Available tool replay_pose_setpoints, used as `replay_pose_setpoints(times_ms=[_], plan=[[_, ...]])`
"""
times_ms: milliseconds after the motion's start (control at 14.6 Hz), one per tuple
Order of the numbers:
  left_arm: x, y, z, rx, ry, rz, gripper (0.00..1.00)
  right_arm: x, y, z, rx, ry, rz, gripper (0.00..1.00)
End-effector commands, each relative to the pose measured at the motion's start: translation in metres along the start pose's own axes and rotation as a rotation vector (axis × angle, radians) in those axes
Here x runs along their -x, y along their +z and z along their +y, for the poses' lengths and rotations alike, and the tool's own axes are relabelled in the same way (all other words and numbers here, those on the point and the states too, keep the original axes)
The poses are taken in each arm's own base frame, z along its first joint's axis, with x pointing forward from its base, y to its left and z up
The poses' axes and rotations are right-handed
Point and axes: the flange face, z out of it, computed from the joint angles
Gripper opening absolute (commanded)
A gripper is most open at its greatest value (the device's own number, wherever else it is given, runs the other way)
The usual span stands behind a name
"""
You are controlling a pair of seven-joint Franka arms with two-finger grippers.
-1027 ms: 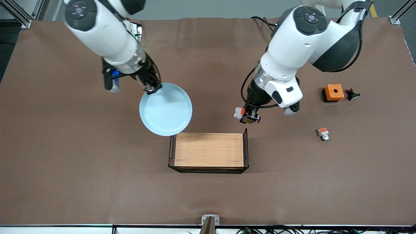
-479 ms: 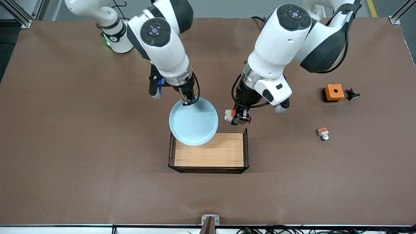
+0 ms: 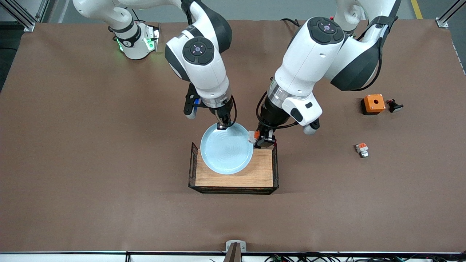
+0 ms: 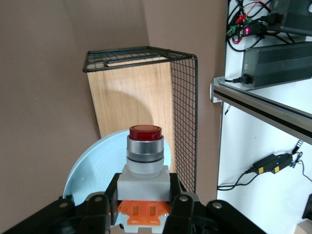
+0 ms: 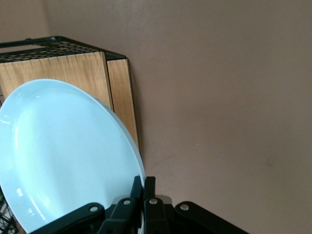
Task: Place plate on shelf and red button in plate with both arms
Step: 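Carry the plate into the tray with the right gripper while the left gripper follows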
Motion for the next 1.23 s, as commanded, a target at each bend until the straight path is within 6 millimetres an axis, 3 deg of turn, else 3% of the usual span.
replay_pose_setpoints(times_ms=[0, 411, 890, 1164], plan=[[0.003, 0.001, 0.006, 0.029, -0.001, 0.003, 0.21, 0.015, 0.010, -0.006, -0.040, 0.045, 0.017, 0.00], [-0.001, 0.006, 0.008, 0.032, 0.001, 0.007, 0.21, 0.040, 0.039, 0.001, -0.096, 0.040, 0.061, 0.00], [-0.007, 0.005, 0.011, 0.035, -0.007, 0.010, 0.21, 0.043, 0.068, -0.001, -0.124, 0.021, 0.090, 0.00], [-0.010, 0.005, 0.013, 0.036, -0.011, 0.011, 0.21, 0.047, 0.073, -0.001, -0.139, 0.010, 0.093, 0.01]])
